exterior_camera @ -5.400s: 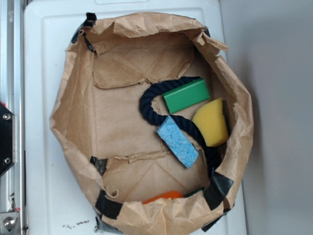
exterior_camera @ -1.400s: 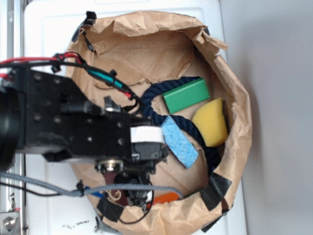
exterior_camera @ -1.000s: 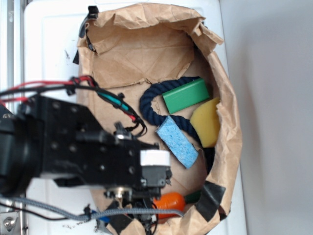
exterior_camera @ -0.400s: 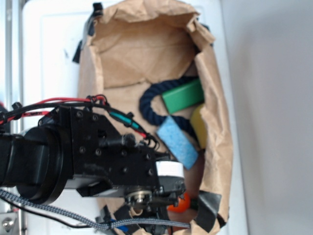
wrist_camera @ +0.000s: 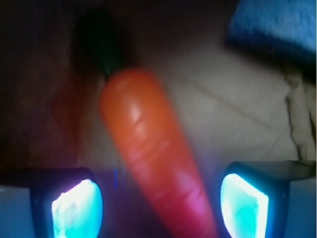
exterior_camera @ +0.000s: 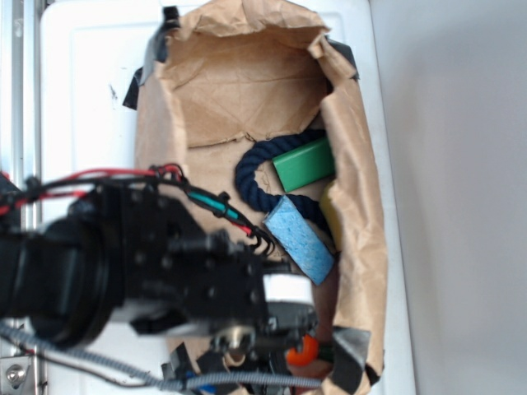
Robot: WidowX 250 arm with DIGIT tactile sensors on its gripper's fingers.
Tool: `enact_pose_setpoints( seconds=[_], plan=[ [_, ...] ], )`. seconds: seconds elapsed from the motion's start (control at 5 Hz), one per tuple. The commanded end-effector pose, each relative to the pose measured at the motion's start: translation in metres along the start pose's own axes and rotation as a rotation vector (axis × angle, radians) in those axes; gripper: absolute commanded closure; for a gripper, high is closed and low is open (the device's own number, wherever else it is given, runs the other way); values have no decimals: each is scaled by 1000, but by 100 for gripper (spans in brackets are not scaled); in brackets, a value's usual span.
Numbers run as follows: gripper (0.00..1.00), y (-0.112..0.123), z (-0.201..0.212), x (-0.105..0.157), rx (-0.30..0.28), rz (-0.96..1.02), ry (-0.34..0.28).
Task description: Grab the carrot.
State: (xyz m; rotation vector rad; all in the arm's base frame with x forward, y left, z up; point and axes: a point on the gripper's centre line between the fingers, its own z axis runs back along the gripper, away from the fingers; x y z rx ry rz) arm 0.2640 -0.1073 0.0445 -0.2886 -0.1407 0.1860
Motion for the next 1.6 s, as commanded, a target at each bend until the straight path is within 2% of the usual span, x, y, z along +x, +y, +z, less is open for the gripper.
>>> enact_pose_setpoints(
  seconds=[0.0,0.4,0.6,0.8,1.0,1.2,1.4],
  plan=[
    [100,-6,-20,-4,105,-70,-103],
    [100,-2,11,12,60,-2,-57],
    [100,11,56,35,-12,102,33],
    [100,24,95,45,-25,138,27],
    [100,34,129,42,1,154,-67],
    [100,40,153,41,-1,154,-58],
    [100,36,154,33,177,173,-148]
  ],
)
